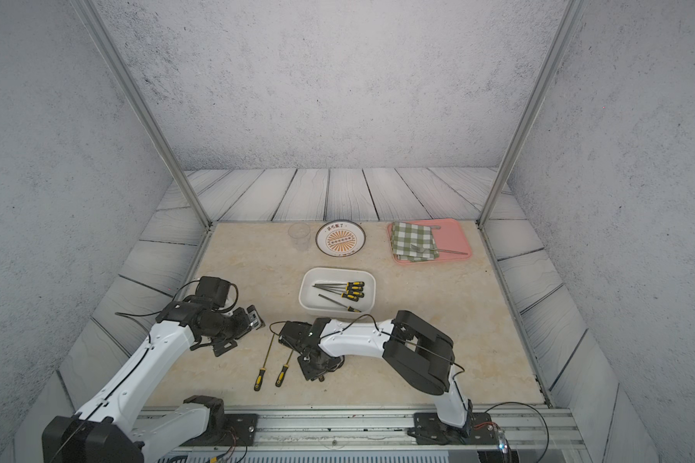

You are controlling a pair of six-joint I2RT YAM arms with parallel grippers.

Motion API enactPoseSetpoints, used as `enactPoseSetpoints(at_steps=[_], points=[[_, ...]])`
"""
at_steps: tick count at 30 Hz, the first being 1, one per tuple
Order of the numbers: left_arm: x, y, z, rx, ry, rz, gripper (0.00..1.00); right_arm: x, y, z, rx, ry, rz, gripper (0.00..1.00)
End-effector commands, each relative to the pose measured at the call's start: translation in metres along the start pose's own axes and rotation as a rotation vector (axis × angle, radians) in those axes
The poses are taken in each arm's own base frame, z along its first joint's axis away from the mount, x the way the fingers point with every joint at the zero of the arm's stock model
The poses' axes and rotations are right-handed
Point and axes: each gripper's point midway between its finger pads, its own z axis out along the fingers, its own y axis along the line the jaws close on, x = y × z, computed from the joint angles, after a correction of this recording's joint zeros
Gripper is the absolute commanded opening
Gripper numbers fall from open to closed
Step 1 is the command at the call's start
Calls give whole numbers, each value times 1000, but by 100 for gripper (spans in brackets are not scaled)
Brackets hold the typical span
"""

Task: Put the file tool into the storage box
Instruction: Pick up the file tool from the center of the board, then place the file tool in the storage box.

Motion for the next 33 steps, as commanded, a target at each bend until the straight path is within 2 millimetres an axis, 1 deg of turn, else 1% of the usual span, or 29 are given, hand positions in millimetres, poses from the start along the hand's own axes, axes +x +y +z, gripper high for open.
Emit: enactPoseSetpoints(at_steps=[1,2,4,8,10,12,15,18,19,21,23,25,27,30,33], points=[[-10,-7,-9,6,-15,14,98,5,-11,2,56,12,-16,25],[-10,-8,-9,7,-13,13,99,4,-13,-1,63,2,-25,23],[-11,-9,-10,6,-11,12,98,3,-19,-15,89,-21,-51,20],[-17,-11,-17,0,-31,-1,98,-2,-34,-54,110,-80,-109,19],[-25,-14,-23,4,-70,-4,98,-3,-43,-72,104,-97,-128,19],[-33,-19,-29,18,-103,1,98,-6,-46,-89,70,-120,-171,18],[-44,-30,-36,37,-122,16,99,-17,-52,-117,41,-178,-231,18],[-50,-45,-39,77,-101,60,98,-36,-67,-137,2,-217,-241,17],[-51,-50,-39,91,-84,75,98,-43,-74,-139,-13,-223,-245,17],[-50,-55,-37,98,-57,86,98,-56,-85,-141,-47,-228,-265,17],[-48,-57,-33,113,-36,88,98,-67,-94,-137,-55,-212,-308,17],[-45,-57,-30,121,-25,88,98,-79,-106,-130,-23,-188,-355,14],[-41,-54,-28,121,-16,87,98,-88,-117,-119,-5,-162,-394,13],[-33,-47,-25,114,-2,82,98,-108,-135,-105,32,-154,-423,13],[-24,-38,-21,97,13,81,98,-125,-144,-95,65,-133,-470,13]])
